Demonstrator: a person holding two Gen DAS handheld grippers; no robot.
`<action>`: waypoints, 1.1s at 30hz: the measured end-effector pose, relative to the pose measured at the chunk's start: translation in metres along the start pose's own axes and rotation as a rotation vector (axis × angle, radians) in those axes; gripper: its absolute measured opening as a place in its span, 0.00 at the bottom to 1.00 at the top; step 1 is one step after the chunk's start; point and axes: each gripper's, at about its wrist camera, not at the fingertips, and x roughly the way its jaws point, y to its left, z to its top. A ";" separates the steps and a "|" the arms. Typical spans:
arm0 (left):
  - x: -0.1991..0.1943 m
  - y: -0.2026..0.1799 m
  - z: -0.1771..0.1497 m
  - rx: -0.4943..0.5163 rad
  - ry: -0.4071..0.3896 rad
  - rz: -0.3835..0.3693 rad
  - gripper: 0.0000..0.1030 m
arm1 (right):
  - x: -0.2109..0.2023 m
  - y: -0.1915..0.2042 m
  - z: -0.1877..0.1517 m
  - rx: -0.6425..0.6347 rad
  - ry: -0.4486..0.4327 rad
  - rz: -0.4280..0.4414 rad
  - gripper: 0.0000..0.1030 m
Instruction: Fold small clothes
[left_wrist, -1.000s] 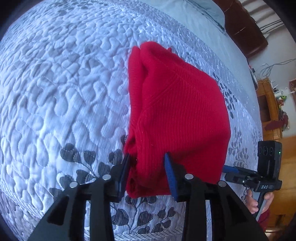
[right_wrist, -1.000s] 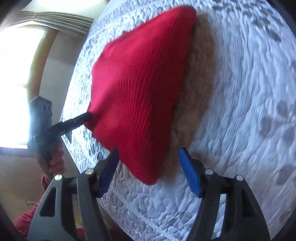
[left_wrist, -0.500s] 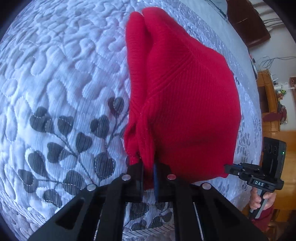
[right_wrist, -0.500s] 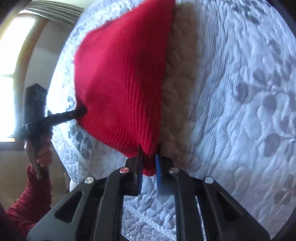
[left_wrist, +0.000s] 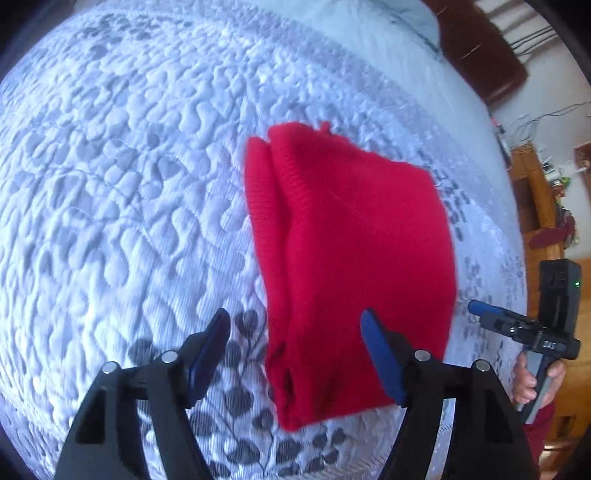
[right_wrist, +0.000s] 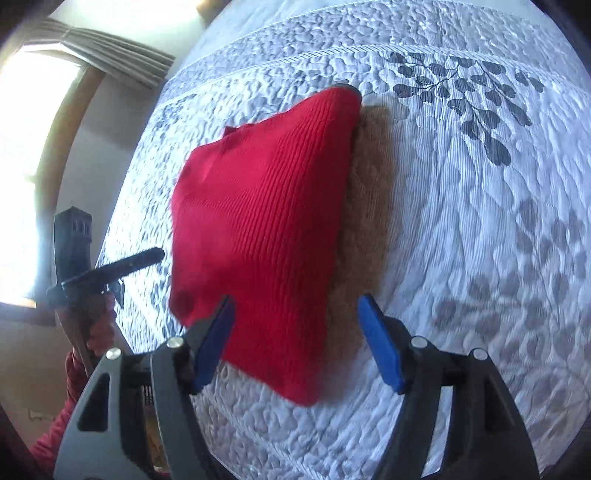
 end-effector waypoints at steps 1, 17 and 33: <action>0.007 0.002 0.002 -0.010 0.020 -0.021 0.71 | 0.007 -0.001 0.006 0.006 0.012 0.016 0.68; 0.037 -0.026 0.013 -0.038 0.039 -0.114 0.21 | 0.053 -0.010 0.023 0.069 0.054 0.161 0.33; 0.094 -0.194 -0.076 0.109 0.204 -0.241 0.20 | -0.079 -0.116 -0.107 0.197 -0.010 0.003 0.32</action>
